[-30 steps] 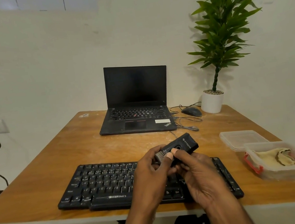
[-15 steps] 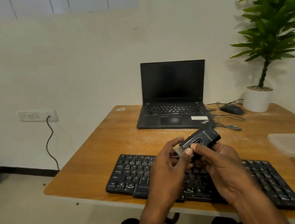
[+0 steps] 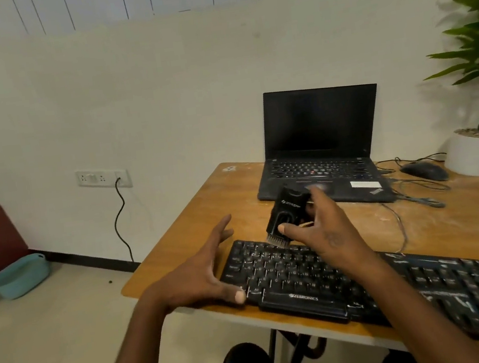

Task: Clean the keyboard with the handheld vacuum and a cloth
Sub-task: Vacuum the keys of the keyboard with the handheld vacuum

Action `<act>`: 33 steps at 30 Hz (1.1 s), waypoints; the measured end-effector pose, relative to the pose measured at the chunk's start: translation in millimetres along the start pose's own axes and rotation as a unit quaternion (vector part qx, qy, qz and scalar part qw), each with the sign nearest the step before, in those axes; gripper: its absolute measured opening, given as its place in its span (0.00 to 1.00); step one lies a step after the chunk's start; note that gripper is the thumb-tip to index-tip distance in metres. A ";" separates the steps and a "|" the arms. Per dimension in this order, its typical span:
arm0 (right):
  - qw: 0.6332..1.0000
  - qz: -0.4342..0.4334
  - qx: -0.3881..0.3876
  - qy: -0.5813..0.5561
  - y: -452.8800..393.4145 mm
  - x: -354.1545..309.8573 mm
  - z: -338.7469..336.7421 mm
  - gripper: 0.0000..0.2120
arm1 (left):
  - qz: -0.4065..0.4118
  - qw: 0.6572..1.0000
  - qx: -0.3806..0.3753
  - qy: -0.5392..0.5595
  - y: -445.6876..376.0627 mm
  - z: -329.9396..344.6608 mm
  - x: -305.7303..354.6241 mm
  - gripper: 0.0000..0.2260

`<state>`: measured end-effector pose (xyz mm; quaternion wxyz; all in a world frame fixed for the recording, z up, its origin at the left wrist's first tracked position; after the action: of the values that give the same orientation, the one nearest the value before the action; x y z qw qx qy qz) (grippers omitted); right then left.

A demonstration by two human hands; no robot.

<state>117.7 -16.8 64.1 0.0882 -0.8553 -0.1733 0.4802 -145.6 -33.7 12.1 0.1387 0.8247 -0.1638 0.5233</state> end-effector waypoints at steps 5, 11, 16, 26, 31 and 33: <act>0.995 -0.034 -0.027 0.087 -19.3 -3.9 28.8 0.25 | -0.009 0.999 -0.052 0.001 -3.5 -5.0 -11.6 0.62; 0.995 -0.054 -0.045 0.067 -15.6 -13.0 57.1 0.30 | -0.005 1.000 -0.018 0.001 -2.5 -4.3 -11.2 0.63; 0.997 -0.053 -0.041 0.037 13.8 -23.4 62.7 0.34 | 0.009 1.000 -0.020 0.008 -1.0 -2.3 -9.8 0.62; 0.992 -0.083 -0.043 0.086 52.5 -27.7 45.2 0.37 | 0.011 0.999 -0.044 -0.017 -5.0 -3.9 -14.3 0.61; 0.987 -0.117 -0.064 0.086 52.2 -41.6 77.0 0.35 | 0.001 0.999 -0.014 -0.031 -3.0 -0.2 -8.2 0.36; 0.985 -0.123 -0.066 0.101 55.0 -42.4 78.3 0.36 | 0.000 0.999 -0.014 -0.031 -4.0 -0.9 -10.6 0.32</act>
<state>42.3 -85.0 39.2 0.1074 -0.8754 -0.2987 0.3645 -148.9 -28.4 2.5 0.1454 0.8387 -0.1753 0.4947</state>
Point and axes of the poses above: each hand's wrist, its own y-axis away from the middle knuckle, its own z-axis out of the palm, x = y × z, the point moved 1 cm from there along -y, towards the middle knuckle, and after that the axes turned 9 degrees about y, right-handed, at the moved point
